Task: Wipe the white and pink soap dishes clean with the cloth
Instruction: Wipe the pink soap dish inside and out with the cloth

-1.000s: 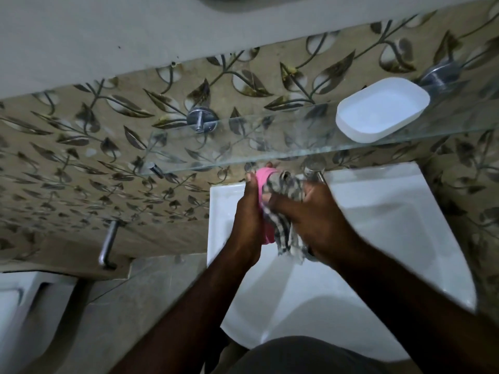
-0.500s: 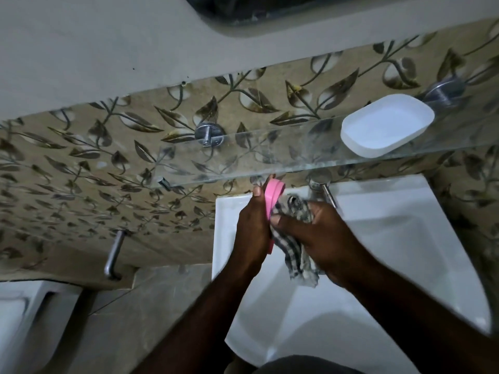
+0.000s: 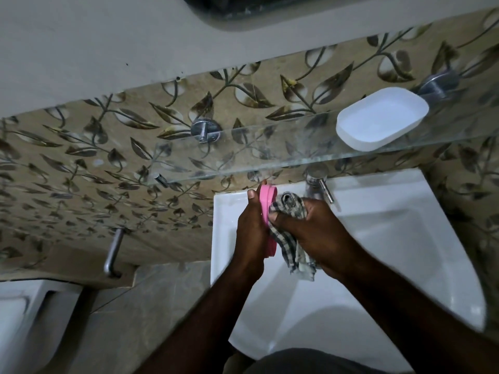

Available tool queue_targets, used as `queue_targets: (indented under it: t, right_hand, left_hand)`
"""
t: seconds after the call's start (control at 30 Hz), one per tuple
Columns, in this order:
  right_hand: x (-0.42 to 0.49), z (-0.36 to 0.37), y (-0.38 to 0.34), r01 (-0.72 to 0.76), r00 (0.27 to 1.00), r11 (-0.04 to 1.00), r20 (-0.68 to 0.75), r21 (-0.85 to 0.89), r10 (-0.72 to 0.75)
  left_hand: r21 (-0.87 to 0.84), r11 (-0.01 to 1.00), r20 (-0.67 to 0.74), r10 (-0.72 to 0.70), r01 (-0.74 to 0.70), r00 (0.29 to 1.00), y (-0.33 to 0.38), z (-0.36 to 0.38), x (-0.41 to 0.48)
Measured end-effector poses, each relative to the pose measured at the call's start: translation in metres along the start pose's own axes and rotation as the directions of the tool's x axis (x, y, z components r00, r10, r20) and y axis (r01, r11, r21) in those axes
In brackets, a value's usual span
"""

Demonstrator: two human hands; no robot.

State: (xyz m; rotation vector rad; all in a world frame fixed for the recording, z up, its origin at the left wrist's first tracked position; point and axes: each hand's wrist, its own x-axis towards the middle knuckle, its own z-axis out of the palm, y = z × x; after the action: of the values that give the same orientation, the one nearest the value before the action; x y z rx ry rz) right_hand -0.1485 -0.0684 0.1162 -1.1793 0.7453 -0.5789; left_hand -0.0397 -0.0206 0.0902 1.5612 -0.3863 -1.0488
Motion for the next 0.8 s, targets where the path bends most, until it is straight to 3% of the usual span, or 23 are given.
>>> queue_targets:
  t: [0.2,0.33,0.43,0.5,0.53,0.6,0.67,0.73,0.8]
  right_hand:
    - [0.011,-0.002,-0.009,0.07,0.997,0.997,-0.033,0.031,-0.069]
    - [0.003,0.003,0.01,0.07,0.984,0.949,0.176,-0.306,-0.015]
    - [-0.007,0.003,0.015,0.18,0.947,0.779,0.319,-0.6,0.027]
    - [-0.008,-0.001,0.008,0.215,0.94,0.696,0.338,-0.685,0.042]
    - [-0.006,-0.003,0.006,0.202,0.944,0.713,0.328,-0.672,0.043]
    - [-0.003,-0.001,0.002,0.117,0.954,0.862,0.297,-0.492,0.041]
    - [-0.001,0.005,0.006,0.108,0.966,0.911,0.259,-0.397,-0.001]
    - [-0.003,0.008,0.017,0.257,0.954,0.807,0.274,-0.531,-0.123]
    - [-0.005,0.001,0.025,0.425,0.902,0.588,0.379,-0.688,-0.209]
  left_hand:
    - [-0.003,0.999,0.039,-0.036,0.036,0.999,-0.006,0.005,-0.004]
    - [-0.22,0.957,0.121,-0.167,0.19,0.979,0.0,-0.011,0.006]
    - [-0.309,0.909,0.169,-0.237,0.28,0.957,-0.001,-0.023,0.011]
    - [-0.335,0.9,0.174,-0.232,0.279,0.957,-0.004,-0.025,0.01]
    - [-0.339,0.896,0.193,-0.233,0.288,0.953,-0.004,-0.025,0.009]
    - [-0.314,0.904,0.231,-0.224,0.291,0.947,0.0,-0.023,0.009]
    - [-0.281,0.923,0.246,-0.196,0.263,0.949,0.006,-0.024,0.012]
    - [-0.267,0.935,0.226,-0.174,0.232,0.959,0.008,-0.027,0.014]
    - [-0.281,0.928,0.211,-0.19,0.246,0.959,0.008,-0.029,0.014]
